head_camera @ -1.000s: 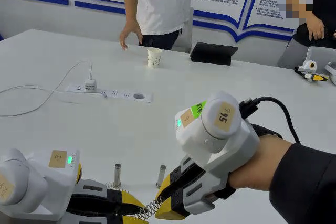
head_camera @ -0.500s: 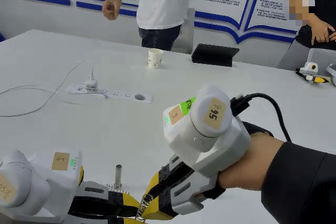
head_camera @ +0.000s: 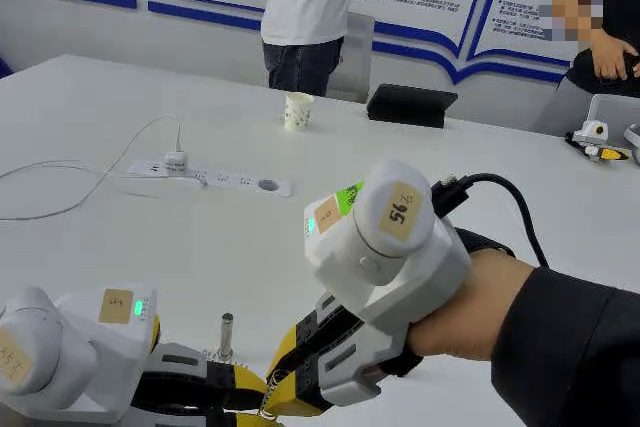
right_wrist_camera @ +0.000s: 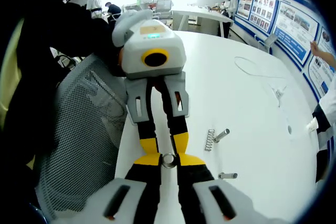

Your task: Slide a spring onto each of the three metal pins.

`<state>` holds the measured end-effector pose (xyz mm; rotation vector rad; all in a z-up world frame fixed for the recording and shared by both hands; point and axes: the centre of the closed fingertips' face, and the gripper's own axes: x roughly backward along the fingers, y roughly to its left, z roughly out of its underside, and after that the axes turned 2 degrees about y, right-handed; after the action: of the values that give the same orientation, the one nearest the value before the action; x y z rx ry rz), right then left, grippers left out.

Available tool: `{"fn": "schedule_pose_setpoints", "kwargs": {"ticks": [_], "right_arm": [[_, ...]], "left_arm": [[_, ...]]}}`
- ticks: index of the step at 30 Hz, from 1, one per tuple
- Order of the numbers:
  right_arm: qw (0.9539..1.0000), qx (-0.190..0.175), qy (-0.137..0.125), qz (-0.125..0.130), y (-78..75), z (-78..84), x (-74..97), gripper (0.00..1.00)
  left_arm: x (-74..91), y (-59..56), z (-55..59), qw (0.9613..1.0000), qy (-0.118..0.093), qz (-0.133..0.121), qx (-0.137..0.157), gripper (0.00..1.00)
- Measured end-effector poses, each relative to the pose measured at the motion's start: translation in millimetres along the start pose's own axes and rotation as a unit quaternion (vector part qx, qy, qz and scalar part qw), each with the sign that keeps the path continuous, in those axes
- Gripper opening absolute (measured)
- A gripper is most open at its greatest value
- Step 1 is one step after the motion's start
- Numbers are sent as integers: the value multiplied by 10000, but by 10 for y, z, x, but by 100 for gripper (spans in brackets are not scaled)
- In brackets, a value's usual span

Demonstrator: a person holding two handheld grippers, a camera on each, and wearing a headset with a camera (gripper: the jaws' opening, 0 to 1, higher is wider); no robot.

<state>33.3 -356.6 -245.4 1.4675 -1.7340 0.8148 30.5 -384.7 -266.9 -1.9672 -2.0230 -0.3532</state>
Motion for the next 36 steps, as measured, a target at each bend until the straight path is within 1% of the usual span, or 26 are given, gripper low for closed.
{"fn": "schedule_pose_setpoints", "kwargs": {"ticks": [2,7,9,13,21,26,31,36], "right_arm": [[10000,-5,12,16,-18,6,8,12],[10000,-27,45,60,-62,37,38,12],[9999,-33,80,81,-79,61,50,12],[9999,-47,116,116,-110,91,81,12],[9995,-98,167,236,-223,140,142,12],[9992,-150,205,307,-278,188,167,12],[9987,-199,240,402,-357,235,198,12],[9976,-311,297,537,-499,316,241,12]], "left_arm": [[7,15,15,10000,34,-42,17,21],[60,69,21,9999,22,-137,72,24],[89,105,30,9997,21,-202,124,26],[148,142,39,9994,19,-300,174,31],[258,197,111,9982,44,-515,311,38],[329,253,161,9968,60,-687,411,44],[402,316,175,9950,2,-860,504,46],[458,363,202,9927,-43,-1033,617,50]]}}
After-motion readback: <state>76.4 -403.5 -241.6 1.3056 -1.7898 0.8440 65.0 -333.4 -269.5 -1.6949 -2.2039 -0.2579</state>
